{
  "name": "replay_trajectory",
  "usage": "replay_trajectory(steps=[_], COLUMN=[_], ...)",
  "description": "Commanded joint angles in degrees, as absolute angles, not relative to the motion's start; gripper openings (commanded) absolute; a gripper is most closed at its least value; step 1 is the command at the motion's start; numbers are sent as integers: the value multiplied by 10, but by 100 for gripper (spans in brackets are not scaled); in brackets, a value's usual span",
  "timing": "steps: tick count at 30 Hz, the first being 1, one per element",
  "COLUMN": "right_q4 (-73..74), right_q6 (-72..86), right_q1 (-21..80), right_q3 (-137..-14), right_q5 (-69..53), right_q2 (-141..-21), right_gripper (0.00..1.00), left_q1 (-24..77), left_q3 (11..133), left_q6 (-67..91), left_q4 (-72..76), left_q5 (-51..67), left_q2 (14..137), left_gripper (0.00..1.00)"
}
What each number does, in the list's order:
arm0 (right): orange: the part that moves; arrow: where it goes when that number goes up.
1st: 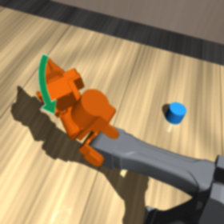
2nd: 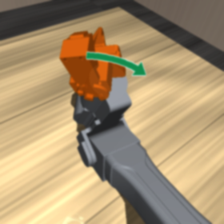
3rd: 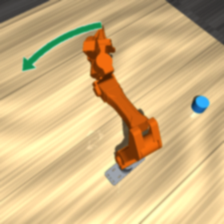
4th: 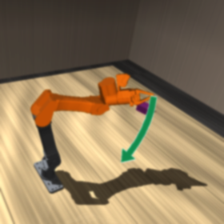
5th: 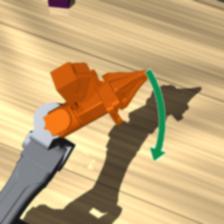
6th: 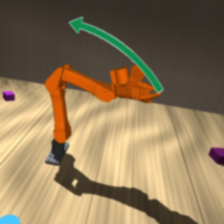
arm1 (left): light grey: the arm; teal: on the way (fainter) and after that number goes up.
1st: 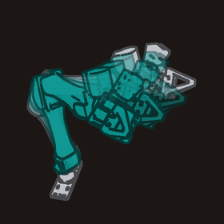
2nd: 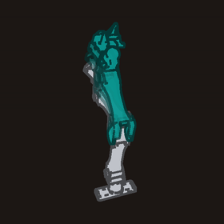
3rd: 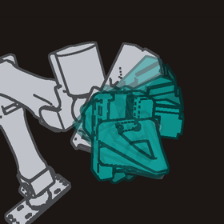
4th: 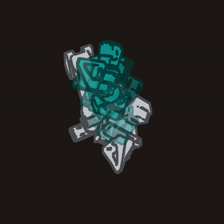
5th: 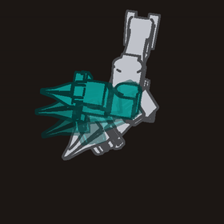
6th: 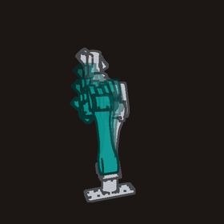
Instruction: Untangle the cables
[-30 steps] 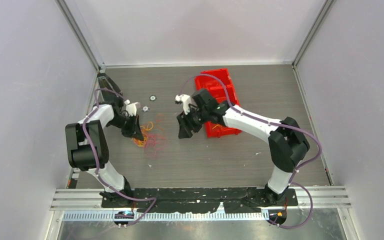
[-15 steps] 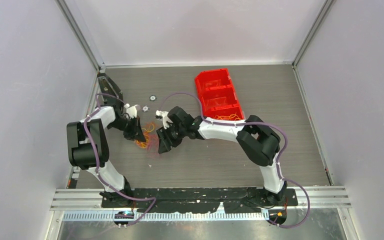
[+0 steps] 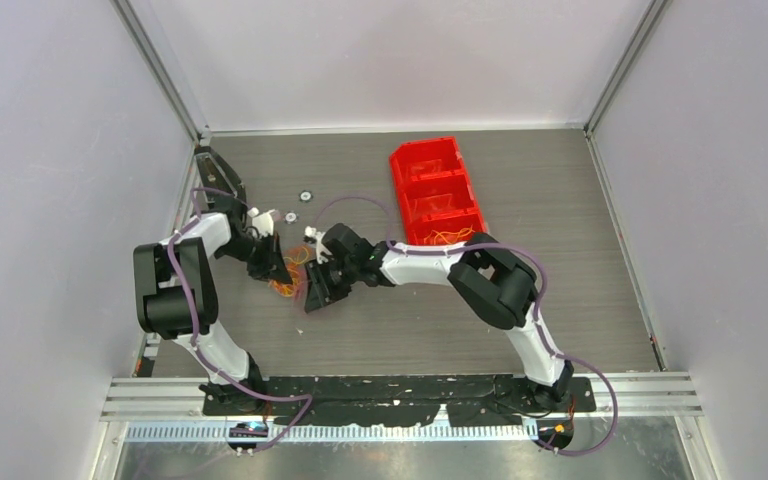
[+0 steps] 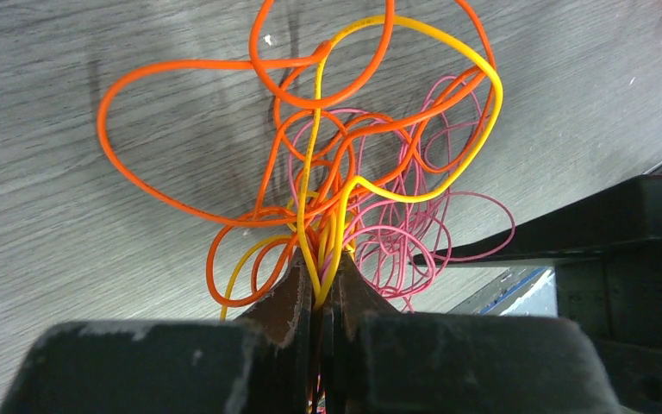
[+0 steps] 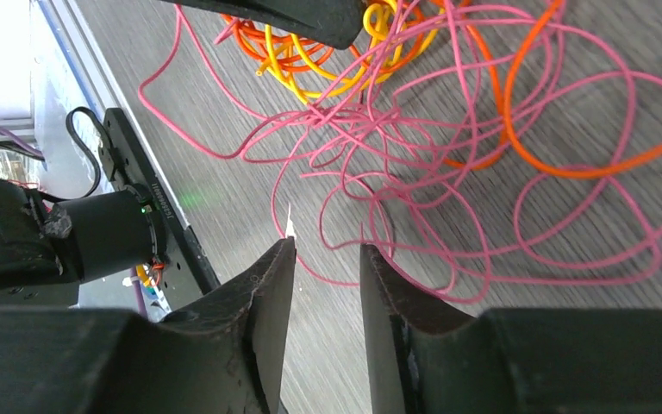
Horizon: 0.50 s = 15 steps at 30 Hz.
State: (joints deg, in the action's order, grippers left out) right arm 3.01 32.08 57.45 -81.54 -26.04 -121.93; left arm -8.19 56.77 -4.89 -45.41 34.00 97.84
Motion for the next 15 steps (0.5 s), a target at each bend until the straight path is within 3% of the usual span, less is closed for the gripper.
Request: replay_trajectory(steps=[1, 6, 11, 12, 15], right_q4=[4, -18, -20, -21, -28], right_q6=[341, 349, 349, 347, 339], right_q1=[580, 580, 577, 576, 569], right_q3=[-849, -854, -844, -840, -819], right_q5=[-256, -255, -254, -256, -265], right_q2=[-1242, -1252, -1234, -1221, -1192], right_gripper=[38, 38, 17, 8, 6], left_q1=[-88, -92, -94, -95, -100], left_q3=[570, 571, 571, 572, 575], left_q6=[-48, -47, -47, -48, -47], left_q4=[-446, -444, -444, -444, -444], left_q5=[352, 353, 355, 354, 354], left_q2=[966, 970, 976, 976, 977], left_gripper=[0, 0, 0, 0, 0])
